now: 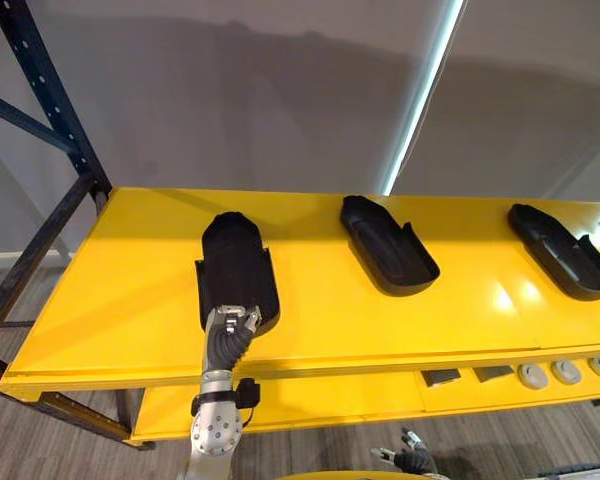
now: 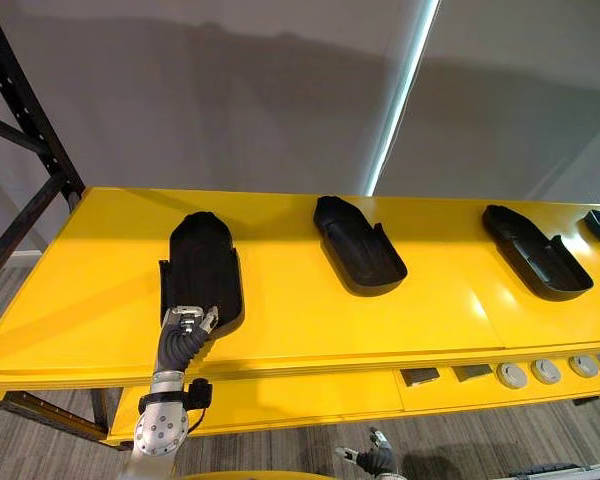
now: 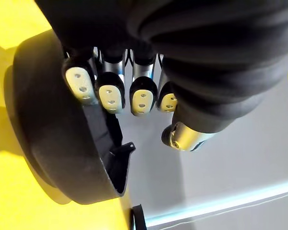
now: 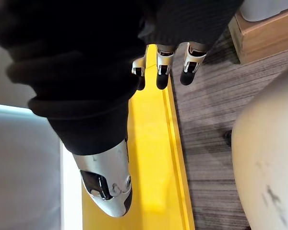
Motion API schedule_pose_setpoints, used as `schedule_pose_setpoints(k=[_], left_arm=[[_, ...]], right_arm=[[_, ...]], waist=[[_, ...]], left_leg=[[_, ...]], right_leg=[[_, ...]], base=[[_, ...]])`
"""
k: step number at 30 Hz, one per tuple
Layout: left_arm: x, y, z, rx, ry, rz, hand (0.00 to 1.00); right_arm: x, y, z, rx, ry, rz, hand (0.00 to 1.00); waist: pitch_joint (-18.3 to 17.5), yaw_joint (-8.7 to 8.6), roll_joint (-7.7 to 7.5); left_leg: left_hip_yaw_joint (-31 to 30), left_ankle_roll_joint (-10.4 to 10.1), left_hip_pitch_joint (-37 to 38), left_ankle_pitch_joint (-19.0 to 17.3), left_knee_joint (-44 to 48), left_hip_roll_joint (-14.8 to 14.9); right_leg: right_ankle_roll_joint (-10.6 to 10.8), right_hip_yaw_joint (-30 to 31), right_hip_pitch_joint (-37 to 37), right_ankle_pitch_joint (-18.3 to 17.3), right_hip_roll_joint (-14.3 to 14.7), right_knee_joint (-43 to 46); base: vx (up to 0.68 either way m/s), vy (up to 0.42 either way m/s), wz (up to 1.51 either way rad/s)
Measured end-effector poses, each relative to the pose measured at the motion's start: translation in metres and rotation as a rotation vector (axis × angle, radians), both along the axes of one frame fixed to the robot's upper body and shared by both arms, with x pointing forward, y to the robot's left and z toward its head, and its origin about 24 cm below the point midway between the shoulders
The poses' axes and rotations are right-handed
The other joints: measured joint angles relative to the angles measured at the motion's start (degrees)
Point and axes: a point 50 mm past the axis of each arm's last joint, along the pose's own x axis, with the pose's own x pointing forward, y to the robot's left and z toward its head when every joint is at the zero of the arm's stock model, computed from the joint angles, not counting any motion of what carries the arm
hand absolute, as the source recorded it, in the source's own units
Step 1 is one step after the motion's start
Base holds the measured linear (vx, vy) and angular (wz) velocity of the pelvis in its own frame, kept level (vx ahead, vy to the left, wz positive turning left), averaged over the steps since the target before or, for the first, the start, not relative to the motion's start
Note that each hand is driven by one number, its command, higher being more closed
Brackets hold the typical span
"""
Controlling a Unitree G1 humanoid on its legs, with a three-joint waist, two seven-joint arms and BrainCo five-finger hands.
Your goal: Walk over and take plastic housings, then place them on the shelf
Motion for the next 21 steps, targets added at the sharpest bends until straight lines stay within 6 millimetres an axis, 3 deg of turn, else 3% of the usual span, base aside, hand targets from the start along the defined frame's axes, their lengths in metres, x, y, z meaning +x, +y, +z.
schedule_pose_setpoints(k=[12,21], left_arm=[[0.018,-0.004,-0.01,0.076,0.02,0.0,1.0],[0.032,0.008,-0.013,0.158,0.04,0.064,1.0]], right_arm=[[0.001,-0.002,0.001,-0.017,-0.003,-0.007,0.0],[0.001,-0.004,0.001,-0.023,-0.003,-0.007,0.0]], waist=[[0.3,-0.06,0.7],[0.2,-0.26,0.89]], left_leg=[[1.6,0.1,2.5,0.0,-0.1,-0.7],[2.2,-0.1,2.1,-0.2,-0.3,-0.8]], right_leg=[[-0.3,1.2,0.5,-1.0,-0.4,0.8],[-0.5,1.4,-0.2,-1.0,-0.5,0.3]], base=[[-0.01,0.004,-0.06],[-0.01,-0.003,-0.03]])
